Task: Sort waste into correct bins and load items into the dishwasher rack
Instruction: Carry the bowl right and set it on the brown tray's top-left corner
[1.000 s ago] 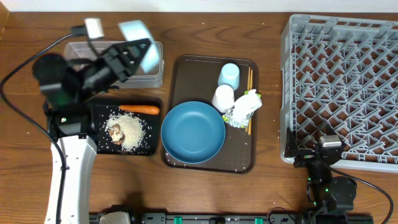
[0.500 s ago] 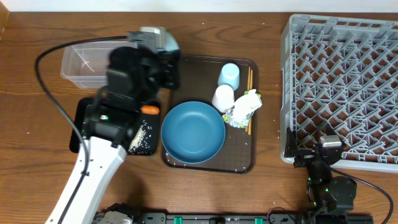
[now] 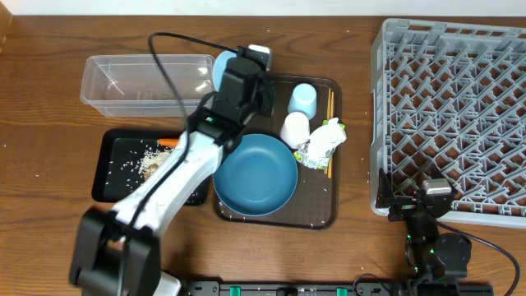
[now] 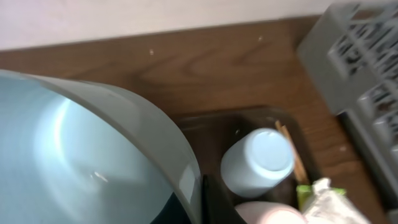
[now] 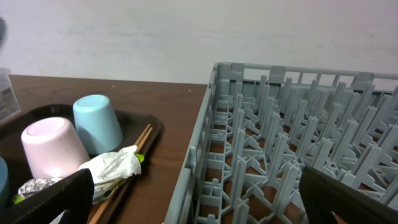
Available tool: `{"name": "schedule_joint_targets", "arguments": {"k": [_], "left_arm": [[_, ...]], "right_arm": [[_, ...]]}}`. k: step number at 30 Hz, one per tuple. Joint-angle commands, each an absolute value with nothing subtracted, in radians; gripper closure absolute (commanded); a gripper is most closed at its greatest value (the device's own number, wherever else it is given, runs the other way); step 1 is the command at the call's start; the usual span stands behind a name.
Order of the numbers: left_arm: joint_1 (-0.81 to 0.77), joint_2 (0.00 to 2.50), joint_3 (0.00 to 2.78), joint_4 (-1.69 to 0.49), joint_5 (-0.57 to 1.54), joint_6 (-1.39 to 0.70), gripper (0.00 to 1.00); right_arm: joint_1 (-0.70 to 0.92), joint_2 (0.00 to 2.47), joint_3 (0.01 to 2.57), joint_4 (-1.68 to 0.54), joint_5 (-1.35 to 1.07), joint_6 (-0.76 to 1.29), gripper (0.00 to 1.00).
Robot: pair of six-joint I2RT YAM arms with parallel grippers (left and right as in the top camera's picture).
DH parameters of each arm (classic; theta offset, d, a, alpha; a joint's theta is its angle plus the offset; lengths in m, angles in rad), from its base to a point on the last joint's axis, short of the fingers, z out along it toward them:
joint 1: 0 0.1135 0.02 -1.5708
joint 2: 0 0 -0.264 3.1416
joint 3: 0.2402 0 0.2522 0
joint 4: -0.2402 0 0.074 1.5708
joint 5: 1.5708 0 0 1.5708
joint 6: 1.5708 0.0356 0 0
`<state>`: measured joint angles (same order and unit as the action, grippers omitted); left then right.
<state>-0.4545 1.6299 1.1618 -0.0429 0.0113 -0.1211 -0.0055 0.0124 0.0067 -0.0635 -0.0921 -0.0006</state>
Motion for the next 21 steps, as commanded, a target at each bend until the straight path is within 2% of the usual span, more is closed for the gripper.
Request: {"name": "schedule_joint_targets", "arguments": {"k": [1, 21], "left_arm": [[-0.456, 1.675, 1.178, 0.018, -0.015, -0.097, 0.94], [-0.503, 1.886, 1.178, 0.055, -0.012, -0.097, 0.93]], "right_arm": [[-0.012, 0.007, 0.006, -0.068, -0.086, 0.01, 0.01], [-0.012, 0.007, 0.006, -0.068, -0.086, 0.01, 0.01]]}}
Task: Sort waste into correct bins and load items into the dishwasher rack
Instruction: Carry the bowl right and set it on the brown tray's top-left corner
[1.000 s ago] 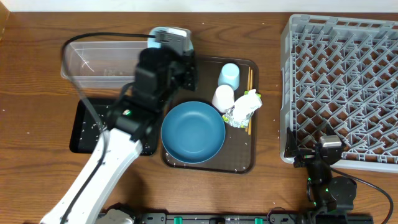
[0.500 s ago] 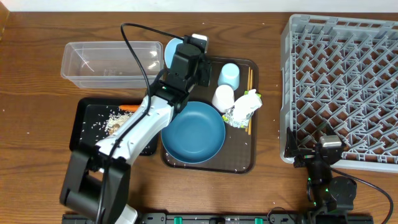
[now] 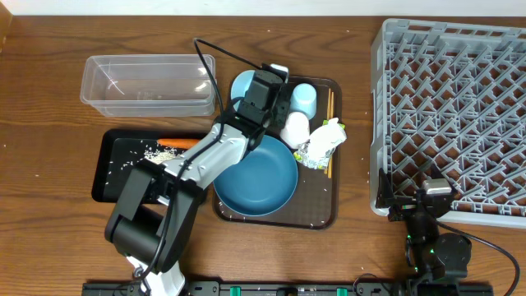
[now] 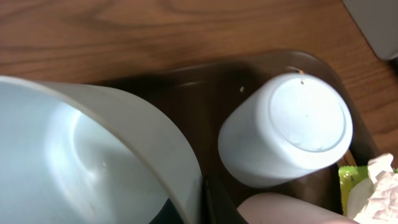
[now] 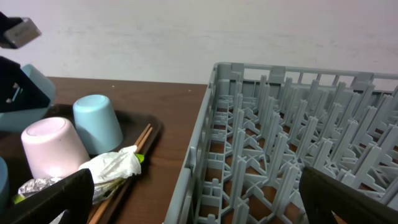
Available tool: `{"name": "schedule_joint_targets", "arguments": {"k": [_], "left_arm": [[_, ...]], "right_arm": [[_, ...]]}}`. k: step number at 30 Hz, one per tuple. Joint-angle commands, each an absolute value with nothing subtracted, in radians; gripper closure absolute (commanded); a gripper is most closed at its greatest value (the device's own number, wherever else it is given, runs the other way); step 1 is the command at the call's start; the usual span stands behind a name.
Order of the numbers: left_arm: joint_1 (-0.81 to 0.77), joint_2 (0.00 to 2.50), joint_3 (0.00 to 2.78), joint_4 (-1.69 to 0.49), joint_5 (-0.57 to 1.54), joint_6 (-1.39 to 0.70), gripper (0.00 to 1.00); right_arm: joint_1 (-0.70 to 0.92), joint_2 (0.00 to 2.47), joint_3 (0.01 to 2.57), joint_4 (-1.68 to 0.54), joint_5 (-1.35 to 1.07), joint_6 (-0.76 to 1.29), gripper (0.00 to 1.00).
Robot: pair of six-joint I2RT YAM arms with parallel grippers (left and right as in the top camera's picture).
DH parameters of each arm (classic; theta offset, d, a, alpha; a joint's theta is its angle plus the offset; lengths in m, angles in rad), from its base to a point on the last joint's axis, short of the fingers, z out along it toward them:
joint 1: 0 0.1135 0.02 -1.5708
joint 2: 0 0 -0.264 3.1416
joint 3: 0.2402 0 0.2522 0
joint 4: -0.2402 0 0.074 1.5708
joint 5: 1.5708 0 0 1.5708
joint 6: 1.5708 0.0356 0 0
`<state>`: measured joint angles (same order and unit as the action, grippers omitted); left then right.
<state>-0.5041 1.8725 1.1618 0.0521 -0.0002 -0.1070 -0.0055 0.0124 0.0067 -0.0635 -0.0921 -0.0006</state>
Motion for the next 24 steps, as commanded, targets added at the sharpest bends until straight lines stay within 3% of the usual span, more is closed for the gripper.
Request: {"name": "schedule_joint_targets", "arguments": {"k": [1, 3, 5, 23, 24], "left_arm": [[-0.501, 1.888, 1.178, 0.055, -0.012, -0.097, 0.93], [-0.501, 1.889, 1.177, 0.054, -0.012, -0.097, 0.92], [-0.501, 1.889, 1.177, 0.051, -0.012, -0.098, 0.84], [-0.502, 1.854, 1.178, 0.012, -0.012, -0.098, 0.83], [-0.502, 1.841, 1.178, 0.011, -0.012, -0.098, 0.78]], "right_arm": [[-0.012, 0.007, 0.006, -0.068, -0.086, 0.01, 0.01], [-0.012, 0.007, 0.006, -0.068, -0.086, 0.01, 0.01], [-0.012, 0.007, 0.006, -0.068, -0.086, 0.01, 0.01], [-0.012, 0.007, 0.006, -0.068, -0.086, 0.01, 0.01], [-0.012, 0.007, 0.006, -0.068, -0.086, 0.01, 0.01]]}}
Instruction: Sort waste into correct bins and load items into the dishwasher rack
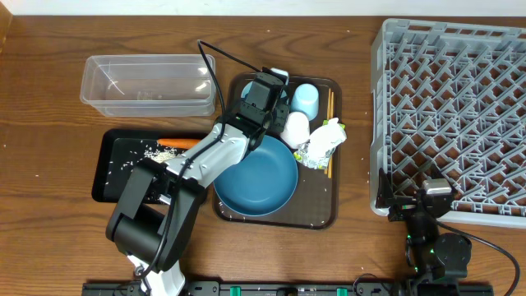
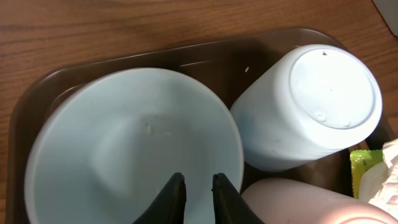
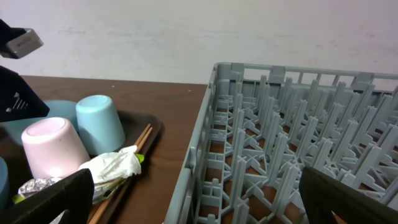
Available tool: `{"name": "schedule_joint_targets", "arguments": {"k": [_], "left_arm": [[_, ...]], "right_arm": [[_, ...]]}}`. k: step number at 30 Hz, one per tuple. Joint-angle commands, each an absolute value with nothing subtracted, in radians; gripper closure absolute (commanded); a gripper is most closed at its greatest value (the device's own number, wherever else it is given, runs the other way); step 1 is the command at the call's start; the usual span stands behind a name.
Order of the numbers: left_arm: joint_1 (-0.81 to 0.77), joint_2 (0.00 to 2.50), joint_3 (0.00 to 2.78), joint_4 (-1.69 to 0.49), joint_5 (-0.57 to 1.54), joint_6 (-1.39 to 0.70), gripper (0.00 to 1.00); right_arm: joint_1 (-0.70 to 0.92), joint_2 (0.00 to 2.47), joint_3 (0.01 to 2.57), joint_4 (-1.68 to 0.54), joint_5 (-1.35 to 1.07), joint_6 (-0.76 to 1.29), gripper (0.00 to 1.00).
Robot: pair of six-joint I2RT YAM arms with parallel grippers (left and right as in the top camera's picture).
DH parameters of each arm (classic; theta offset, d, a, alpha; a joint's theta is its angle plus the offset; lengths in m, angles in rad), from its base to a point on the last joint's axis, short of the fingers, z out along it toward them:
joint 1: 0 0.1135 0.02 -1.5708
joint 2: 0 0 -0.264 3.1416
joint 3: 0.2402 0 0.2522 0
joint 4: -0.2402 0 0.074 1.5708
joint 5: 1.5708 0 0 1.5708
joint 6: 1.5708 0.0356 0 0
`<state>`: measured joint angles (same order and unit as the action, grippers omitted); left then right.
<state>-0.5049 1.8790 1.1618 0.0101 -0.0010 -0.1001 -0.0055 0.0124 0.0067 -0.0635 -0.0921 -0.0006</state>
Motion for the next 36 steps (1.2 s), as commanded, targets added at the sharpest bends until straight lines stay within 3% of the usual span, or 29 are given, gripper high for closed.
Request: {"name": "schedule_joint_targets", "arguments": {"k": [1, 11, 16, 18, 26, 36], "left_arm": [[-0.502, 1.824, 1.178, 0.009, -0.012, -0.098, 0.75], [-0.501, 1.597, 1.178, -0.108, -0.065, -0.102, 0.73], [-0.501, 1.472, 1.178, -0.29, -0.065, -0.102, 0.29], [-0.501, 1.432, 1.177, -0.391, -0.065, -0.102, 0.02], [-0.496, 1.393, 1.177, -0.691, -0.102, -0.11, 0.02], [-0.276, 1.351, 1.177, -0.801, -0.244, -0.456, 0.02]], "right_arm": [[-0.012, 0.007, 0.006, -0.068, -0.086, 0.01, 0.01], [-0.012, 0.007, 0.006, -0.068, -0.086, 0.01, 0.01], [-0.012, 0.007, 0.006, -0.068, -0.086, 0.01, 0.01], [-0.012, 0.007, 0.006, -0.068, -0.086, 0.01, 0.01], [-0.012, 0.007, 0.006, -0.068, -0.086, 0.01, 0.01], [-0.012, 0.007, 0.006, -0.068, -0.086, 0.01, 0.01]]}}
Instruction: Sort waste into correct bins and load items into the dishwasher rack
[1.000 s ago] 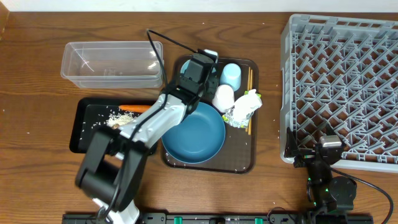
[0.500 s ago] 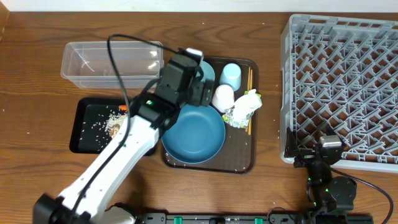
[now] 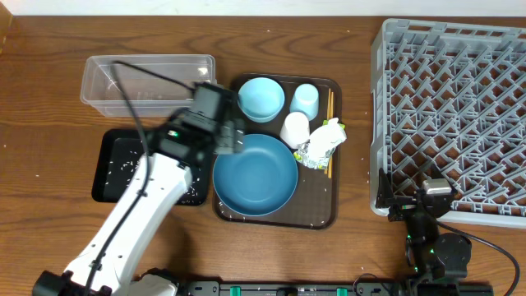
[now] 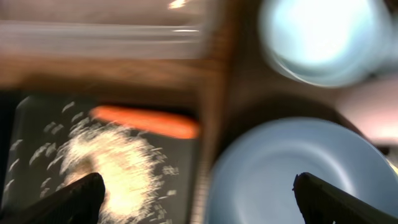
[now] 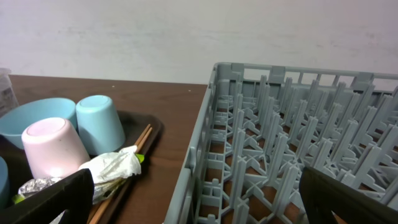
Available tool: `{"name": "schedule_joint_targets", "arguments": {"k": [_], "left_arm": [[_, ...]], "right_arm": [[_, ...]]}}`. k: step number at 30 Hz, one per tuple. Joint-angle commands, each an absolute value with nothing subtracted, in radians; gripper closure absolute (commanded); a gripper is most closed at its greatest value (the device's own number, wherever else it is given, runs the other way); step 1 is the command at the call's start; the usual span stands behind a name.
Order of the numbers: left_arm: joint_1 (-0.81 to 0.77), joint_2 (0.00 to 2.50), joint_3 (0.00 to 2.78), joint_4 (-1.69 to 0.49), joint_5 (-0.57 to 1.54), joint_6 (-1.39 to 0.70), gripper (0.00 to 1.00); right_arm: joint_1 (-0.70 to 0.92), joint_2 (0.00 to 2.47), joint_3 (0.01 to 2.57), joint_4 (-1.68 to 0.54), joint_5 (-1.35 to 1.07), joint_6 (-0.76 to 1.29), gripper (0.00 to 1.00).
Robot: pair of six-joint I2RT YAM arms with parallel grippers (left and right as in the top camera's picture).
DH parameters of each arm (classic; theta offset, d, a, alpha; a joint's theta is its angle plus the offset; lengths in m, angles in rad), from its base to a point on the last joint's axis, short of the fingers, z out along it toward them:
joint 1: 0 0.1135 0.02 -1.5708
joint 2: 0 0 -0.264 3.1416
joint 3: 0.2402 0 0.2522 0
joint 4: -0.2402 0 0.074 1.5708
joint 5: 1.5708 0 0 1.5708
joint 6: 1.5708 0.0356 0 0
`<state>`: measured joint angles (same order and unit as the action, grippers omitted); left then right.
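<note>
The small light-blue bowl (image 3: 261, 99) sits upright in the back left corner of the brown tray (image 3: 316, 215). Beside it stand an upturned blue cup (image 3: 305, 100) and a pink cup (image 3: 294, 129). A big blue bowl (image 3: 256, 174) fills the tray's front, with a crumpled wrapper and foil (image 3: 320, 144) and chopsticks (image 3: 330, 115) to its right. My left gripper (image 3: 215, 125) hangs open and empty over the edge between the brown tray and the black tray (image 3: 115, 177). The blurred left wrist view shows a carrot (image 4: 146, 121) and rice (image 4: 106, 162). My right gripper (image 3: 427, 201) rests open at the front.
A clear plastic container (image 3: 148, 78) stands at the back left, behind the black tray. The grey dishwasher rack (image 3: 452, 107) takes up the right side, and its near wall (image 5: 205, 155) rises just ahead of my right gripper.
My left gripper's fingers were close together at the small bowl's rim on the brown tray. Now it is open, off the bowl and further left and nearer the front. The bowl stays put.
My left gripper held the light-blue bowl tilted near the clear container, then over the brown tray's back left corner. Then the bowl lay flat there with the fingers at its rim. Now it stands free and the gripper is open. The right arm has not moved.
</note>
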<state>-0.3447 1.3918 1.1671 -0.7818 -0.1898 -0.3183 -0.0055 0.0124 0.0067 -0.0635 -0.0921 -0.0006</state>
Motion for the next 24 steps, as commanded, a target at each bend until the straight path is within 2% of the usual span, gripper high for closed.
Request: {"name": "schedule_joint_targets", "arguments": {"k": [1, 10, 14, 20, 24], "left_arm": [[-0.247, 1.338, 1.177, -0.81, -0.243, -0.48, 0.02], [-0.031, 1.171, 1.177, -0.879, -0.059, -0.511, 0.02], [-0.03, 1.156, 1.177, -0.964, -0.046, -0.511, 0.02], [-0.03, 1.176, 1.174, -1.039, 0.101, -0.511, 0.02], [-0.029, 1.2, 1.174, -1.069, 0.104, -0.51, 0.02]], "right_arm": [[-0.012, 0.007, 0.006, -0.068, -0.086, 0.01, 0.01], [-0.012, 0.007, 0.006, -0.068, -0.086, 0.01, 0.01], [-0.012, 0.007, 0.006, -0.068, -0.086, 0.01, 0.01], [-0.012, 0.007, 0.006, -0.068, -0.086, 0.01, 0.01], [-0.012, 0.007, 0.006, -0.068, -0.086, 0.01, 0.01]]}}
